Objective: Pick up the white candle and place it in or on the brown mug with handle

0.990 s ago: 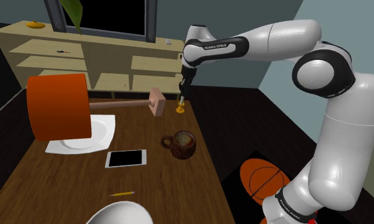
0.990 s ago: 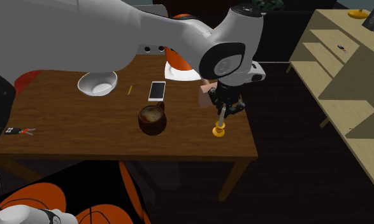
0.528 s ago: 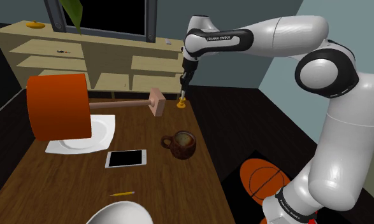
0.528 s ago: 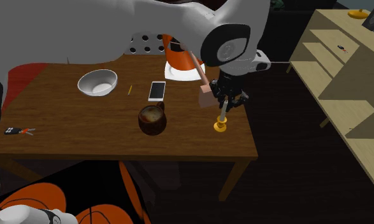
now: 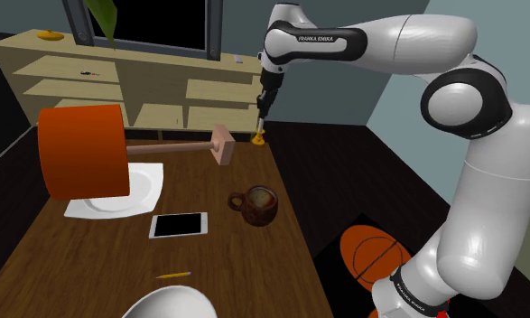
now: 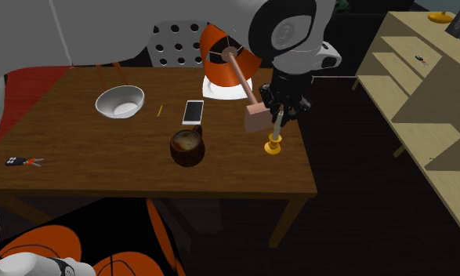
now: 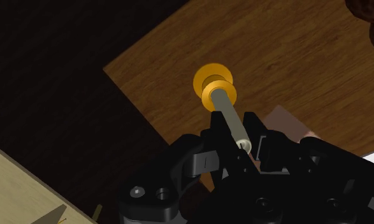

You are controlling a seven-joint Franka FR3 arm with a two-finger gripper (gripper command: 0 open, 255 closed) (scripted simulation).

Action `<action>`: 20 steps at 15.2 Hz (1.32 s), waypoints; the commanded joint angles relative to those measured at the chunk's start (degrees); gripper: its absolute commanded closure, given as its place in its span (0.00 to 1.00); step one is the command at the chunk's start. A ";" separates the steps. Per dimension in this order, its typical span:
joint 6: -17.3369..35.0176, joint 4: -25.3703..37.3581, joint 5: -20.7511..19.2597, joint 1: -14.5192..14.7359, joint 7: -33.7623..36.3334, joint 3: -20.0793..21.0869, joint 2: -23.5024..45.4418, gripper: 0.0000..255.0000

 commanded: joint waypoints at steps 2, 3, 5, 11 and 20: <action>-2.26 2.07 -0.01 -0.02 0.02 -0.01 -0.16 1.00; -3.04 2.88 -0.01 -0.02 0.03 -0.01 -0.13 1.00; -4.63 4.57 -0.02 -0.03 0.06 -0.01 -0.04 1.00; -9.63 10.30 -0.02 -0.07 0.13 -0.02 0.70 1.00; -7.26 -6.41 -0.80 4.62 7.35 2.56 -13.74 1.00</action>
